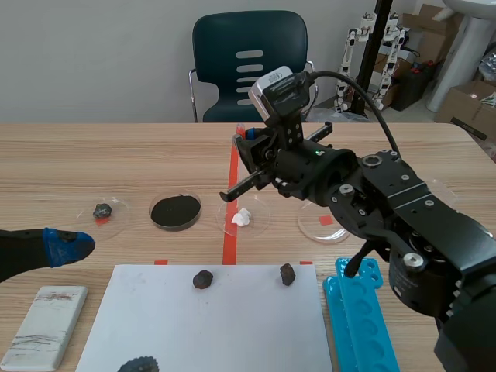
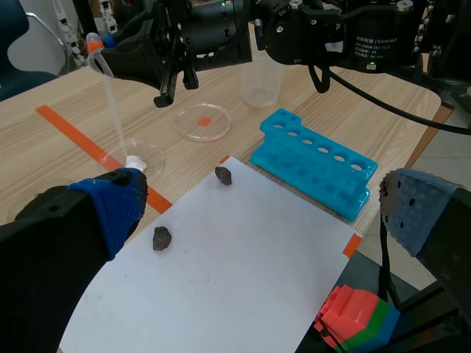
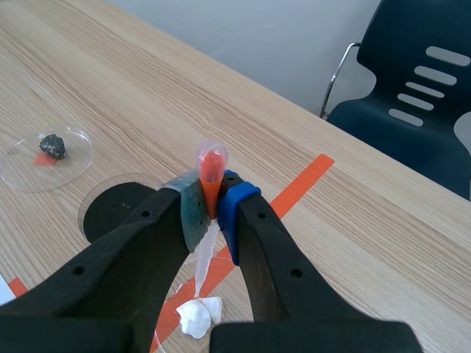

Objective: Squeeze the dropper onto the mineral

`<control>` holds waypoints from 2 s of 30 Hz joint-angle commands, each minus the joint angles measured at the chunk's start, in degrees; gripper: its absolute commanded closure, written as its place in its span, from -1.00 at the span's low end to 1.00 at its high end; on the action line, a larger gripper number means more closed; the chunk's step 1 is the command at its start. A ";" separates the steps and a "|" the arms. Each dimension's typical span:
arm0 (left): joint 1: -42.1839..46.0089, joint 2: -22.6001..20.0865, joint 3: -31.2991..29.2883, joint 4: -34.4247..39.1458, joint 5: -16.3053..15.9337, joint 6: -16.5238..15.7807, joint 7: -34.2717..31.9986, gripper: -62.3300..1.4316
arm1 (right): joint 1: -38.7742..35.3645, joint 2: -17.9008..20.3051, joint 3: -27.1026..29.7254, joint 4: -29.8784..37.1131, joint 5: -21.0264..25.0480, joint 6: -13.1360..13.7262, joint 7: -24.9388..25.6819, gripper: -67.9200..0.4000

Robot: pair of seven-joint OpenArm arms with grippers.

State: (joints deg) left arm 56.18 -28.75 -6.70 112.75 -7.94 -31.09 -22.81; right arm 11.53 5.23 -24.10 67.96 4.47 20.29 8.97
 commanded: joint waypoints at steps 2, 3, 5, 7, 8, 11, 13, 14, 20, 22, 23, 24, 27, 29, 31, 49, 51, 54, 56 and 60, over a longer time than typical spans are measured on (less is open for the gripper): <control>-0.17 0.13 0.20 0.79 -0.74 0.11 -1.01 -1.00 | 0.85 -0.02 0.13 0.11 1.22 -0.13 0.85 0.96; -0.17 0.13 0.20 0.79 -0.74 0.11 -1.01 -1.00 | 0.85 -0.02 0.13 0.11 1.33 -0.13 0.83 0.96; -0.17 0.13 0.20 0.79 -0.74 0.11 -1.01 -1.00 | 0.85 -0.02 0.13 0.20 1.57 -0.13 0.74 0.96; -0.17 0.13 0.20 0.79 -0.74 0.11 -0.98 -1.00 | 0.85 -0.02 0.13 0.90 1.79 -0.13 -0.55 0.96; -0.17 0.13 0.20 0.79 -0.74 0.11 -0.98 -1.00 | 0.85 0.00 0.13 1.44 1.79 -0.13 -1.25 0.96; -0.17 0.13 0.20 0.79 -0.74 0.11 -0.98 -1.00 | 0.83 0.04 0.13 3.82 2.45 -0.13 -3.72 0.96; -0.17 0.13 0.20 0.79 -0.74 0.11 -0.98 -1.00 | 0.59 0.17 0.13 6.08 2.64 -0.15 -5.29 0.96; -0.17 0.13 0.20 0.79 -0.74 0.11 -0.98 -1.00 | 0.35 0.31 0.13 7.43 2.62 -0.15 -6.43 0.96; -0.17 0.15 0.20 0.79 -0.74 0.11 -0.98 -1.00 | -3.08 2.25 0.37 17.38 2.86 -0.15 -10.58 0.96; -0.17 0.13 0.20 0.79 -0.74 0.11 -0.98 -1.00 | -4.90 3.19 0.57 21.09 2.86 -0.15 -11.80 0.96; -0.17 0.13 0.20 0.79 -0.74 0.11 -0.98 -1.00 | -5.95 3.80 0.57 23.04 2.86 -0.15 -12.41 0.96; -0.17 0.15 0.20 0.79 -0.74 0.11 -0.98 -1.00 | -7.08 4.46 0.57 24.90 2.86 -0.15 -12.76 0.96; -0.17 0.13 0.20 0.79 -0.74 0.11 -0.98 -1.00 | -10.91 6.71 0.57 30.42 2.86 -0.15 -12.85 0.96; -0.17 0.13 0.20 0.79 -0.74 0.11 -0.98 -1.00 | -13.90 8.15 0.79 34.27 2.84 -0.15 -13.51 0.96; -0.17 0.13 0.20 0.79 -0.74 0.11 -0.98 -1.00 | -17.18 9.14 1.84 37.88 2.86 -0.15 -14.05 0.96; -0.17 0.13 0.20 0.79 -0.74 0.11 -0.98 -1.00 | -43.63 9.84 12.98 61.20 2.71 -0.15 -12.76 0.96; -0.17 0.13 0.20 0.79 -0.74 0.11 -0.98 -1.00 | -45.62 9.84 14.05 62.20 2.34 -0.15 -11.50 0.96; -0.17 0.13 0.20 0.79 -0.74 0.11 -0.98 -1.00 | -47.19 9.84 15.43 62.55 2.34 -0.13 -10.40 0.96; -0.17 0.15 0.20 0.79 -0.74 0.11 -0.98 -1.00 | -47.25 9.84 16.00 62.55 2.34 -0.13 -10.54 0.96; -0.17 0.15 0.20 0.79 -0.74 0.11 -0.98 -1.00 | -47.25 9.84 16.72 62.55 2.36 -0.13 -10.51 0.96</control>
State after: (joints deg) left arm 56.18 -28.75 -6.70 112.75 -7.94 -31.09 -22.81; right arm -36.71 14.94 -7.60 130.28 6.46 20.36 -2.04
